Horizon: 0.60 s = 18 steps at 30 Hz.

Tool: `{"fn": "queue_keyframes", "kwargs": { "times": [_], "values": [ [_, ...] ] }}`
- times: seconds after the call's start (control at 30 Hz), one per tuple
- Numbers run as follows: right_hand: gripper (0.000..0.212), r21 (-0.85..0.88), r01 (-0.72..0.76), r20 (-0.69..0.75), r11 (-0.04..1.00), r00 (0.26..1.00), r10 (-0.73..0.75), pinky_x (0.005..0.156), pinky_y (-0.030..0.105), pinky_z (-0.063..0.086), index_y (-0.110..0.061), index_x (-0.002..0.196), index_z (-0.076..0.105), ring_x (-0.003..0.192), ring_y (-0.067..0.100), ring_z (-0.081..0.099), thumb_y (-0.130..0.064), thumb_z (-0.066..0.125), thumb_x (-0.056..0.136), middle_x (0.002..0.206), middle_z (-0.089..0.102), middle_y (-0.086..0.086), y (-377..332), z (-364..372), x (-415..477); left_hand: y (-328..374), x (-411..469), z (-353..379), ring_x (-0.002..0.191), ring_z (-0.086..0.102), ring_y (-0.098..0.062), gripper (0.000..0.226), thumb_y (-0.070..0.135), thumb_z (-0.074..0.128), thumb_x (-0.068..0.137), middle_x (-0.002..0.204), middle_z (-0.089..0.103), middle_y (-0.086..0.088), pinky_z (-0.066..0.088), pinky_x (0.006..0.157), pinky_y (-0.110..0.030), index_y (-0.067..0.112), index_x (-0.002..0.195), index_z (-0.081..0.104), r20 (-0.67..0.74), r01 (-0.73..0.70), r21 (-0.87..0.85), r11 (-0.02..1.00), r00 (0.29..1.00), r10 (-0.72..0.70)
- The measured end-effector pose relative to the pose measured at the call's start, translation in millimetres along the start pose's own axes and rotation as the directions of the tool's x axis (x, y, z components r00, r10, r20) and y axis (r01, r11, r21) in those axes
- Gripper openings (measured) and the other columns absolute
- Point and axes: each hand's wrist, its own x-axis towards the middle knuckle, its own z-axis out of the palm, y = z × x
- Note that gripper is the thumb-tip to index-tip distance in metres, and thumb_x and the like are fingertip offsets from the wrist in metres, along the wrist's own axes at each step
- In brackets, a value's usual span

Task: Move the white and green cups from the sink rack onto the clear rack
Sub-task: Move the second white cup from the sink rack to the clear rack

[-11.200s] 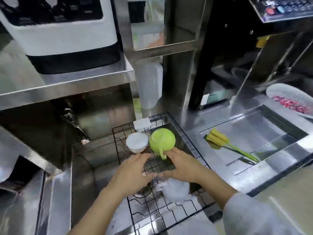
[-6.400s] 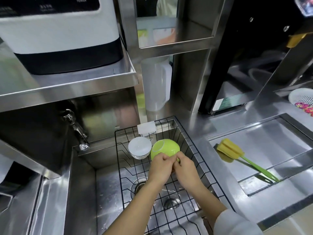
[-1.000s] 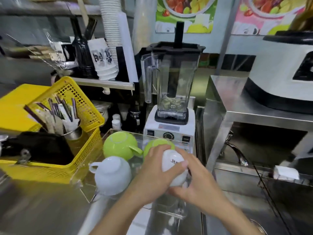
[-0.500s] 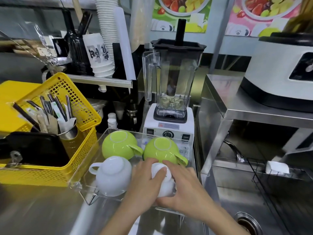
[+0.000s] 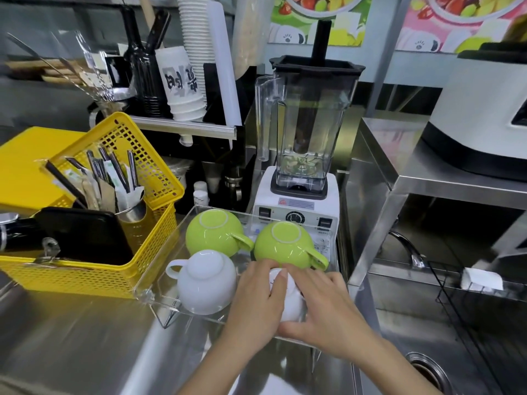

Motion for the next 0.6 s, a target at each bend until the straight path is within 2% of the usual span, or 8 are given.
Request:
{"fn": "queue_keyframes", "kwargs": {
  "times": [0.13,0.2,0.27,0.33,0.4,0.47,0.6],
  "values": [
    [0.079,0.021,0.022,-0.018,1.000,1.000,-0.021,0.091,0.025,0.021,-0.042,0.125,0.030,0.109,-0.005,0.037,-0.075,0.048,0.055,0.110,0.045,-0.026,1.2,0.1,-0.6,2.1,-1.3,-1.1,0.107,0.048,-0.016,0.022,0.029,0.046,0.091,0.109,0.053,0.000,0.036,0.093,-0.030,0.015,0.108,0.053,-0.041,-0.054,0.021,0.998,0.998,0.054],
    [0.084,0.099,0.006,-0.060,0.995,0.998,0.000,0.092,0.022,0.018,-0.038,0.129,0.032,0.109,-0.014,0.030,-0.076,0.047,0.056,0.117,0.042,-0.026,3.8,-2.8,-1.9,5.6,0.0,-5.7,0.105,0.047,-0.014,0.025,0.032,0.051,0.089,0.107,0.052,0.004,0.035,0.091,-0.028,0.016,0.108,0.053,-0.080,-0.106,0.023,0.994,0.991,0.108],
    [0.080,0.210,-0.038,-0.135,0.977,0.989,0.067,0.093,0.024,0.023,-0.037,0.127,0.038,0.105,-0.017,0.030,-0.077,0.049,0.059,0.113,0.045,-0.024,8.5,-8.6,-2.3,8.6,4.7,-13.7,0.101,0.048,-0.012,0.027,0.035,0.054,0.086,0.103,0.051,0.009,0.035,0.085,-0.024,0.019,0.108,0.053,-0.118,-0.149,0.031,0.988,0.981,0.152],
    [0.063,0.289,-0.077,-0.219,0.954,0.965,0.144,0.093,0.031,0.032,-0.033,0.120,0.047,0.101,-0.002,0.044,-0.064,0.059,0.067,0.104,0.052,-0.018,13.5,-16.0,-0.7,10.1,11.8,-22.8,0.100,0.050,-0.012,0.029,0.037,0.055,0.084,0.103,0.051,0.011,0.037,0.086,-0.024,0.021,0.109,0.054,-0.127,-0.170,0.017,0.985,0.977,0.171],
    [0.041,0.320,-0.094,-0.302,0.943,0.933,0.196,0.091,0.042,0.041,-0.022,0.111,0.057,0.089,0.011,0.055,-0.039,0.069,0.075,0.093,0.057,-0.011,18.9,-22.1,3.0,10.4,20.8,-31.2,0.105,0.050,-0.012,0.032,0.039,0.054,0.084,0.107,0.051,0.012,0.040,0.089,-0.028,0.024,0.112,0.053,-0.090,-0.183,0.026,0.983,0.979,0.185],
    [0.025,0.338,-0.128,-0.324,0.932,0.914,0.243,0.088,0.050,0.044,-0.017,0.103,0.062,0.083,0.017,0.058,-0.020,0.069,0.079,0.088,0.060,-0.006,24.9,-25.8,7.3,9.5,31.2,-37.0,0.109,0.047,-0.008,0.034,0.039,0.054,0.084,0.110,0.052,0.014,0.041,0.090,-0.030,0.025,0.115,0.053,-0.041,-0.215,0.051,0.975,0.975,0.217],
    [0.013,0.317,-0.201,-0.302,0.927,0.905,0.300,0.089,0.051,0.043,-0.015,0.092,0.068,0.088,0.022,0.058,-0.012,0.067,0.080,0.087,0.062,-0.003,38.6,-26.5,13.4,7.7,54.5,-44.2,0.120,0.043,-0.009,0.035,0.035,0.053,0.087,0.125,0.056,0.007,0.031,0.097,-0.022,0.023,0.120,0.054,0.071,-0.312,0.163,0.936,0.950,0.304]
  ]
}}
